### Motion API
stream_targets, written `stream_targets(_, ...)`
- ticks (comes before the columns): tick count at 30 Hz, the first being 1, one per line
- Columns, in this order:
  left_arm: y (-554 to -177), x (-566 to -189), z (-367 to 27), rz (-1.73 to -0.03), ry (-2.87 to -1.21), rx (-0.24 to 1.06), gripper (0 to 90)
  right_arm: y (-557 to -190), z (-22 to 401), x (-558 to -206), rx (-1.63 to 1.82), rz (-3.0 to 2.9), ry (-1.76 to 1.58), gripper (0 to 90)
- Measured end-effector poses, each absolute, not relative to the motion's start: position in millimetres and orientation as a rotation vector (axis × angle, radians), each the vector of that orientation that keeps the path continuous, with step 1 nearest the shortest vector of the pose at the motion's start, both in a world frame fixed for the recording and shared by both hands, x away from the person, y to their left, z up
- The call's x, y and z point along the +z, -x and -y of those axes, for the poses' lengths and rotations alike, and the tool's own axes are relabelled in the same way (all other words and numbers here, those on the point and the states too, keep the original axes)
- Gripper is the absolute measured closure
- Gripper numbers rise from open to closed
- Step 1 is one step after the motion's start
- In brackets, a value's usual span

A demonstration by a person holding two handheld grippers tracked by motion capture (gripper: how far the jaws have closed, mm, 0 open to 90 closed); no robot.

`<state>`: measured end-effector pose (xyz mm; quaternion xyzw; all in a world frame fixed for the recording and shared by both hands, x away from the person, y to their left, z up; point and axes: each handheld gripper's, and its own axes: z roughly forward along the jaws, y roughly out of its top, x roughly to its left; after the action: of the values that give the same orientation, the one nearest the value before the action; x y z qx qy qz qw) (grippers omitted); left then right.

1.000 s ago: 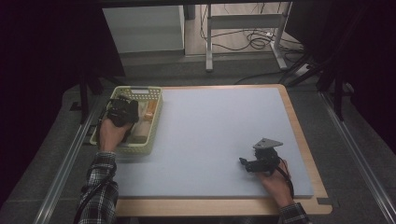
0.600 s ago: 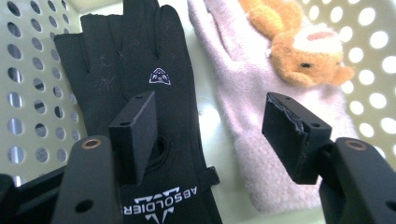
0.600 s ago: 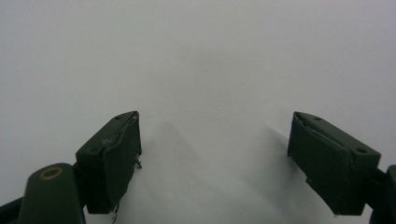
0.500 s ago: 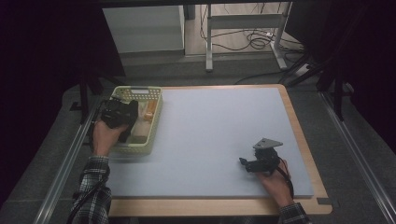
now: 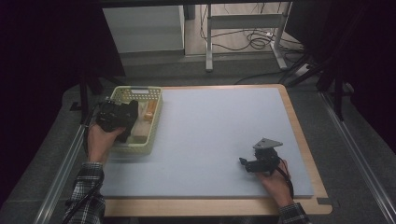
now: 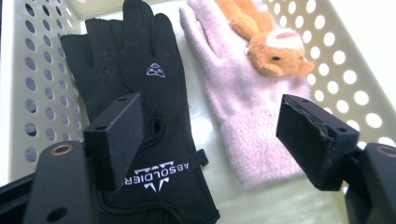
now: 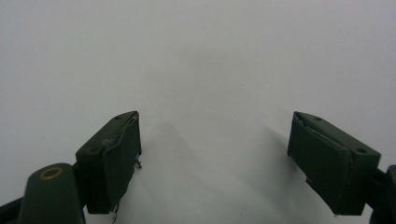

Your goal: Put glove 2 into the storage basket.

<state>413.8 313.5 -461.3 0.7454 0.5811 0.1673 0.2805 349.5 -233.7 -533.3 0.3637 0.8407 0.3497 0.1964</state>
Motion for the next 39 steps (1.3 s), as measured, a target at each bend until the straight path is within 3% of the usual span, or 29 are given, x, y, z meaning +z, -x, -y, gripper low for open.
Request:
stream_targets(16,-390.1,-452.9,-312.1,-1.462,-1.975,0.457,11.8,-349.4,233.6,-533.3,0.978,-2.353,-1.018,17.1)
stream_targets(39,-362.8,-457.9,-286.8,-1.335,-1.972,0.435,7.9,-349.0,233.4,-533.1,0.977,-2.353,-1.022,17.0)
